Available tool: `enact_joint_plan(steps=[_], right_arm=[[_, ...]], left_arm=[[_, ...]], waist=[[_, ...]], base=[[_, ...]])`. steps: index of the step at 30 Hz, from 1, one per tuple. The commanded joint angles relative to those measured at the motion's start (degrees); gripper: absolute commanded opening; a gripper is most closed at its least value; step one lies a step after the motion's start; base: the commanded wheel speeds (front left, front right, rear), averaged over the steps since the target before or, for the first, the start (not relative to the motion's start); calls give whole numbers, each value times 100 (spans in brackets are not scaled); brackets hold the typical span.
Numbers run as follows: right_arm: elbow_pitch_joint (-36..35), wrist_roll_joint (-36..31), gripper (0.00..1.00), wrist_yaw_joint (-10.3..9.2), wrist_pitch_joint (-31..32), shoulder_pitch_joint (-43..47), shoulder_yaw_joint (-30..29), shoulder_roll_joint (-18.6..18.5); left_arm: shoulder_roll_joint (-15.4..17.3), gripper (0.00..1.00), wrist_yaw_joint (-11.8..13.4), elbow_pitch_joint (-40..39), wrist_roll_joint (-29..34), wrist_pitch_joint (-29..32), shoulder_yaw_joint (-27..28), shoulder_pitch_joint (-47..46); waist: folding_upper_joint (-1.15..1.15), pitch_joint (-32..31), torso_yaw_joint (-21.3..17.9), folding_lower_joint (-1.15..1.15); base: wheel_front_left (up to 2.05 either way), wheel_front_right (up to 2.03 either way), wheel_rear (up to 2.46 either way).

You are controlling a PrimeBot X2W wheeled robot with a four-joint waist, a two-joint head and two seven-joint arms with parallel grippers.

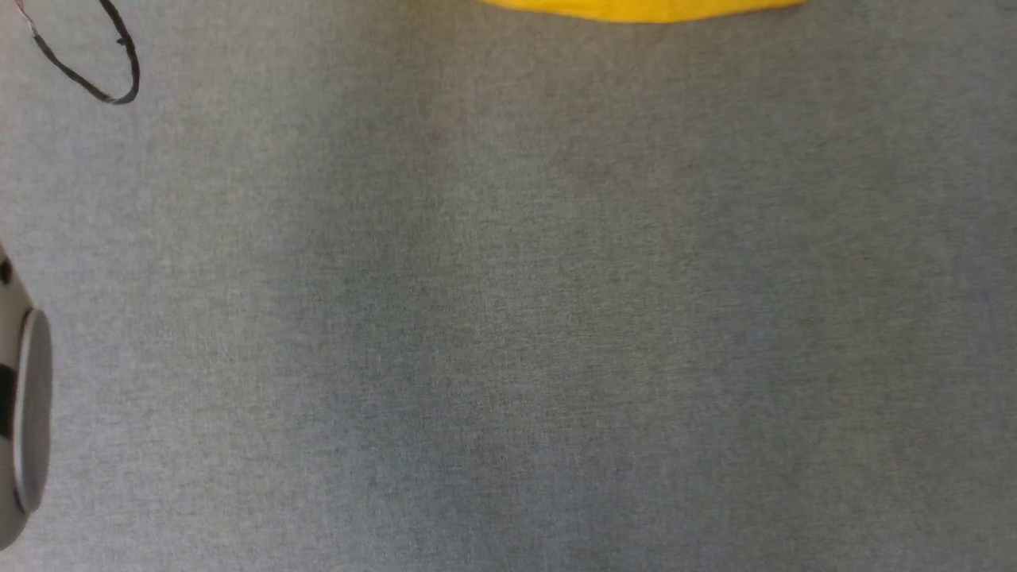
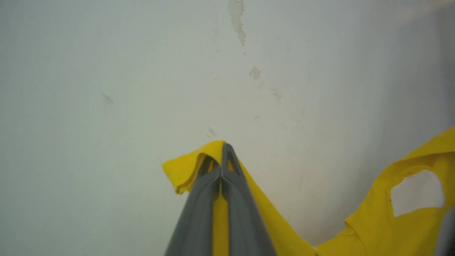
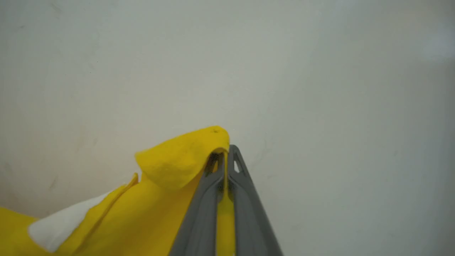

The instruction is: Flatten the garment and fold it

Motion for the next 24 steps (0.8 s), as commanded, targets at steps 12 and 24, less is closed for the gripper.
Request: enact_joint_plan(steps=[12, 24], right_arm=[[152, -499, 0, -5, -889, 135, -279, 56], [-412, 916, 0, -5, -434, 1528, 123, 318]], left_arm=[[600, 0, -41, 117, -1018, -711, -544, 410], [1101, 0, -41, -561, -1889, -799, -686, 1591]], waist=[[-1, 947, 253, -1], [-1, 780, 282, -1]], base=[[0, 0, 0], [0, 0, 0]])
